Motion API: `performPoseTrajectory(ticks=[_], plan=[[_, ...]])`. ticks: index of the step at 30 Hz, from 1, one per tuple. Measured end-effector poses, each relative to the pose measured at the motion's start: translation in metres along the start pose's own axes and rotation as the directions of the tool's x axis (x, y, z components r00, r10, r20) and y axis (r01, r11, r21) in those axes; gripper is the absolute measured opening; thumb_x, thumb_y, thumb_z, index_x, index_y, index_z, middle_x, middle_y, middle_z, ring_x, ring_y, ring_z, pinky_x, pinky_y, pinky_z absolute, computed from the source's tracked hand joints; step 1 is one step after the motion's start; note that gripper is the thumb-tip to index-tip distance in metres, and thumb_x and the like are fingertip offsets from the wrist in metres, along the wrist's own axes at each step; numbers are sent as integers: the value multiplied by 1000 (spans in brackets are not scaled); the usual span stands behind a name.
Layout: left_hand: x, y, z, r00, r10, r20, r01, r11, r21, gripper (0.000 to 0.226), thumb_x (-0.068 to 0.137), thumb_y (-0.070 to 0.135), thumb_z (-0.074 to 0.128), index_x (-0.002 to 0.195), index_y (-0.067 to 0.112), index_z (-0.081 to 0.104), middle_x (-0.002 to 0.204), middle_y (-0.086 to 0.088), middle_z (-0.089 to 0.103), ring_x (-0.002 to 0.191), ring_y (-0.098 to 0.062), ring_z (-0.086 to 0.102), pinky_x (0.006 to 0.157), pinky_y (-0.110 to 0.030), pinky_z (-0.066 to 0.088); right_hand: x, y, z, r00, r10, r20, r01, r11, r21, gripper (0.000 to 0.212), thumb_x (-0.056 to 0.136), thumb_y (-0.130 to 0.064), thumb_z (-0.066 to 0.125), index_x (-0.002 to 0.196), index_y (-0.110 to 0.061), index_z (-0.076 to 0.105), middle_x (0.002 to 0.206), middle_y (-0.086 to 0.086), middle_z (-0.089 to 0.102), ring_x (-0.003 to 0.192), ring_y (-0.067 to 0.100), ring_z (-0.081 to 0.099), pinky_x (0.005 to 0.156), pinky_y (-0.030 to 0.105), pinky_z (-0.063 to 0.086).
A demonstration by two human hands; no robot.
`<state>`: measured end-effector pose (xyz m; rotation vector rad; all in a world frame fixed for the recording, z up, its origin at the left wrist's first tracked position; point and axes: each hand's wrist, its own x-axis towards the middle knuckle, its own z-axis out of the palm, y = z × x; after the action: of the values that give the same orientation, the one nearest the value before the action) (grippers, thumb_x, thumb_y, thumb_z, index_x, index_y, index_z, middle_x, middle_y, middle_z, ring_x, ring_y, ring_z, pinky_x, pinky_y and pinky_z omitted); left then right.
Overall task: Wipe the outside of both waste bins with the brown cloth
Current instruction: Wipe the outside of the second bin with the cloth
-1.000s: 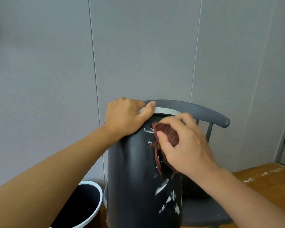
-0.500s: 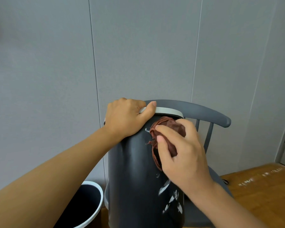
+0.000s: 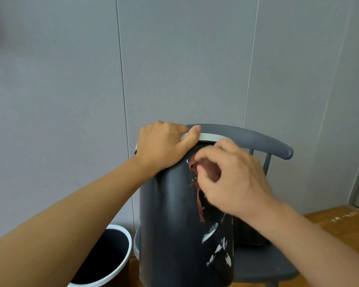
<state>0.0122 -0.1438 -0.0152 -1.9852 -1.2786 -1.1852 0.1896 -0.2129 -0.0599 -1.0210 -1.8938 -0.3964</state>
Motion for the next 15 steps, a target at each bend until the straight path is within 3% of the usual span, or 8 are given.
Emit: performPoseTrajectory(ticks=[3, 8, 12, 15], plan=[[-1, 0, -1, 1000, -1, 7, 1, 1000, -3, 67, 89, 68, 26, 53, 12, 34, 42, -2, 30, 47, -24, 37, 49, -31, 28, 5, 5, 4, 997, 30, -72, -29, 1000, 10, 18, 89, -33, 69, 106, -37, 73, 100, -9, 57, 86, 20, 64, 68, 36, 55], [-3, -5, -3, 1000, -16, 8, 16, 1000, -12, 66, 90, 68, 25, 53, 14, 29, 42, -3, 28, 47, -24, 36, 50, -31, 24, -25, 0, -1, 983, -135, 121, 134, 991, 16, 18, 88, -43, 60, 102, -40, 71, 93, -13, 54, 74, 11, 56, 58, 34, 53], [-2, 1, -3, 1000, 7, 2, -7, 1000, -1, 67, 90, 68, 26, 54, 12, 36, 42, -2, 31, 46, -22, 35, 48, -30, 25, 2, 12, 2, 998, -12, -55, 12, 1000, 10, 19, 90, -38, 72, 108, -38, 72, 100, -9, 57, 80, 19, 64, 66, 36, 56], [-3, -1, -4, 1000, -17, 11, 17, 1000, -4, 68, 88, 69, 24, 55, 11, 36, 43, -3, 31, 48, -24, 37, 49, -31, 25, -16, 8, 4, 998, -59, -26, 60, 998, 24, 20, 91, -42, 69, 109, -36, 72, 100, -9, 55, 79, 15, 60, 64, 31, 54]])
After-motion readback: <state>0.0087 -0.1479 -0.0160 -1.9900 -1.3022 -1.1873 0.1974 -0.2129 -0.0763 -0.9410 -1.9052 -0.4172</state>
